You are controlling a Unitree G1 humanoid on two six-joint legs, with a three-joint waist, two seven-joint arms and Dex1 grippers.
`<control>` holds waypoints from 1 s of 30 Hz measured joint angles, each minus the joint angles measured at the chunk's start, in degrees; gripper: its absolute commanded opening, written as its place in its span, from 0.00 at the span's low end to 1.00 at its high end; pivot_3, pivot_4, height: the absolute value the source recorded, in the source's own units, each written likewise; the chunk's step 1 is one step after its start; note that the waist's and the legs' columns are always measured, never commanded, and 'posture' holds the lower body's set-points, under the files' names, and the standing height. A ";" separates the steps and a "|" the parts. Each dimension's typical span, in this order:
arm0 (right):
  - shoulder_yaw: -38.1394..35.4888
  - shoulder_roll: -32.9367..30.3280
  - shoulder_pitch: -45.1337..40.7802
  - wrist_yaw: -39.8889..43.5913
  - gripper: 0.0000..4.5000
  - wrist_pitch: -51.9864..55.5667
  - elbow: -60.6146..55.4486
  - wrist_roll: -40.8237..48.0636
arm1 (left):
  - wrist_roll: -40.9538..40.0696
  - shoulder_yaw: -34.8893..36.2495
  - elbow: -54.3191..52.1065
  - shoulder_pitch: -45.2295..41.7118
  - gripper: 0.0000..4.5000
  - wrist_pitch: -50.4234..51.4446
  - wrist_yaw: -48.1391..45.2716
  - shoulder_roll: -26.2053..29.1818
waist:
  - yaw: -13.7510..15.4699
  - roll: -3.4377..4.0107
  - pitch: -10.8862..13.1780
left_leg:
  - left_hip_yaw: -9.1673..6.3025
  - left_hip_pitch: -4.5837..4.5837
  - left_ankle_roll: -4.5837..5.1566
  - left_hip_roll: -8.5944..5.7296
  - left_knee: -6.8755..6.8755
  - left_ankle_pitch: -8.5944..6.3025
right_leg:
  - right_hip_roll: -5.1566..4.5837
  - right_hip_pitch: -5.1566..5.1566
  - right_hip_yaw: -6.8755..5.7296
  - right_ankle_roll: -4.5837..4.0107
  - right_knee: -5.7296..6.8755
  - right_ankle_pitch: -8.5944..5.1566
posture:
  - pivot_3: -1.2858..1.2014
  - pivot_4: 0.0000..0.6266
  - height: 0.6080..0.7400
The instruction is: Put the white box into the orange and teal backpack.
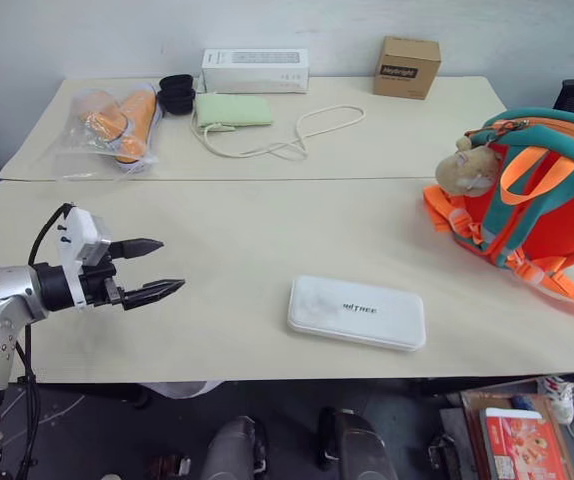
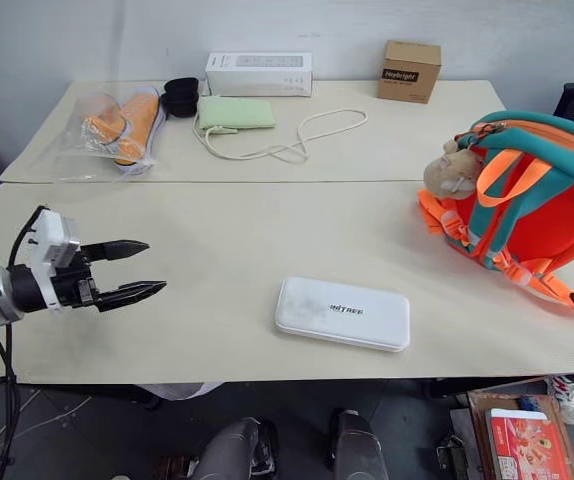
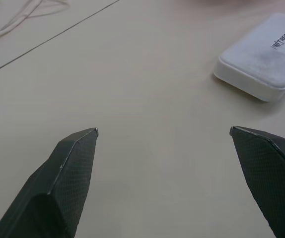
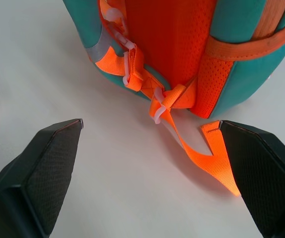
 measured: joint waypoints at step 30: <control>6.76 0.38 -2.07 0.76 0.91 0.29 -6.97 0.47 | 2.95 -9.00 -0.42 -5.38 1.00 -1.34 -2.10 -0.52 | 0.04 0.00 0.00 | 0.02 0.00 0.07 -0.02 0.03 0.05 | 0.01 0.01 0.02 0.01 0.06 0.01 | 0.52 0.24 1.00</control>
